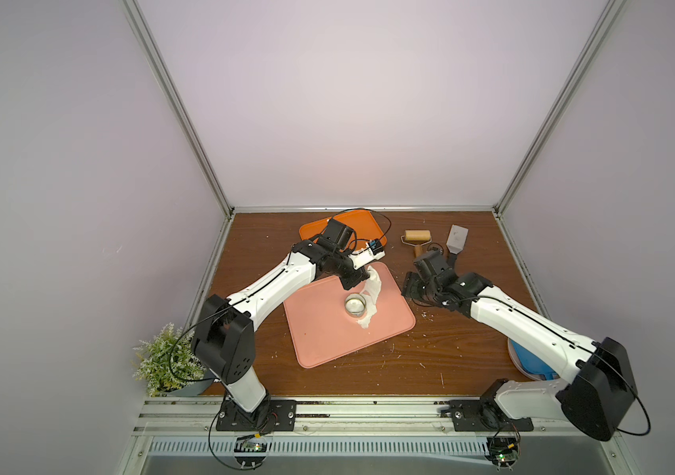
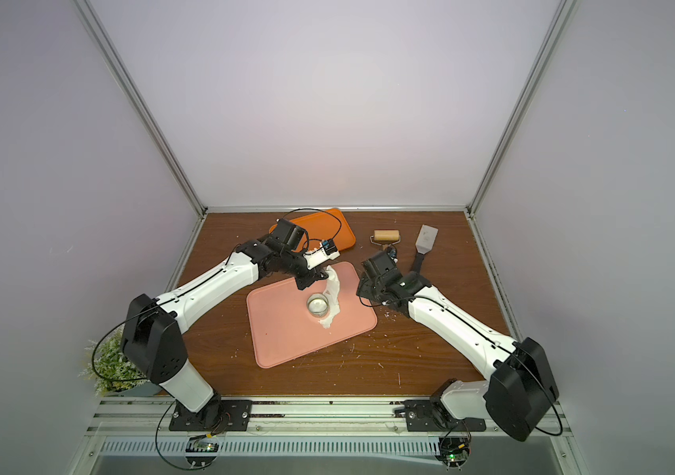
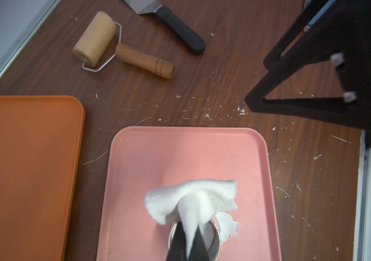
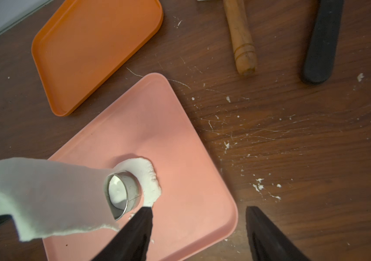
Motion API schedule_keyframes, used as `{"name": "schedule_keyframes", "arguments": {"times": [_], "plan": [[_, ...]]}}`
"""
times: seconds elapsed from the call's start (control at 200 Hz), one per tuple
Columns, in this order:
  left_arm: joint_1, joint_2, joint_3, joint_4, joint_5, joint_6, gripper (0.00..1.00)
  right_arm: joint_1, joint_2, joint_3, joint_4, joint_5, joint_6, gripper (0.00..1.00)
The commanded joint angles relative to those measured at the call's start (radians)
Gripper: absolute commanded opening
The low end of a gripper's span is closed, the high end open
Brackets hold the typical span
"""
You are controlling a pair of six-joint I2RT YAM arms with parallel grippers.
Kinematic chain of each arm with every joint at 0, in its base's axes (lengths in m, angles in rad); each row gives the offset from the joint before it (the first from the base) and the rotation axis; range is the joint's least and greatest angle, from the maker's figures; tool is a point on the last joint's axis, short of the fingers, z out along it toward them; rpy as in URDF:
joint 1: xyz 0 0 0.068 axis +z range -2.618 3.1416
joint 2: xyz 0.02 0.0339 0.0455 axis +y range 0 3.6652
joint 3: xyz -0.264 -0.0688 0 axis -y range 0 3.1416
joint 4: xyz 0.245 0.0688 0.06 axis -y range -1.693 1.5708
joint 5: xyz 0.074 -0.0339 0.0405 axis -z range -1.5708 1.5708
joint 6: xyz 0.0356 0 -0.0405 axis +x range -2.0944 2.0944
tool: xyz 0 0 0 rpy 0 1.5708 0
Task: Roll out the dumpling wrappers from the dough
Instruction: Remove the dumpling wrapper from the work surface.
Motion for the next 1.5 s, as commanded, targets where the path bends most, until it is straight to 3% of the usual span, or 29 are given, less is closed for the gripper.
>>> {"name": "schedule_keyframes", "arguments": {"times": [0.0, 0.175, 0.921, 1.076, 1.236, 1.491], "plan": [[-0.039, 0.016, 0.050, -0.058, 0.048, 0.004, 0.00, -0.019, -0.043, -0.033, 0.027, 0.037, 0.015, 0.72], [-0.082, 0.015, 0.059, -0.111, 0.071, 0.021, 0.00, -0.039, -0.063, -0.069, 0.037, 0.023, 0.015, 0.72], [-0.086, -0.120, 0.116, -0.233, 0.155, 0.055, 0.00, -0.045, 0.000, -0.059, 0.096, -0.018, 0.004, 0.72], [-0.086, -0.175, 0.104, -0.232, 0.106, 0.051, 0.00, -0.045, 0.019, -0.048, 0.098, -0.023, 0.001, 0.72], [-0.086, -0.234, 0.076, -0.233, -0.018, 0.043, 0.00, -0.045, 0.031, -0.039, 0.104, -0.026, -0.006, 0.72], [-0.082, -0.369, -0.064, -0.234, -0.165, 0.035, 0.00, -0.046, 0.066, -0.025, 0.126, -0.053, -0.019, 0.72]]}}
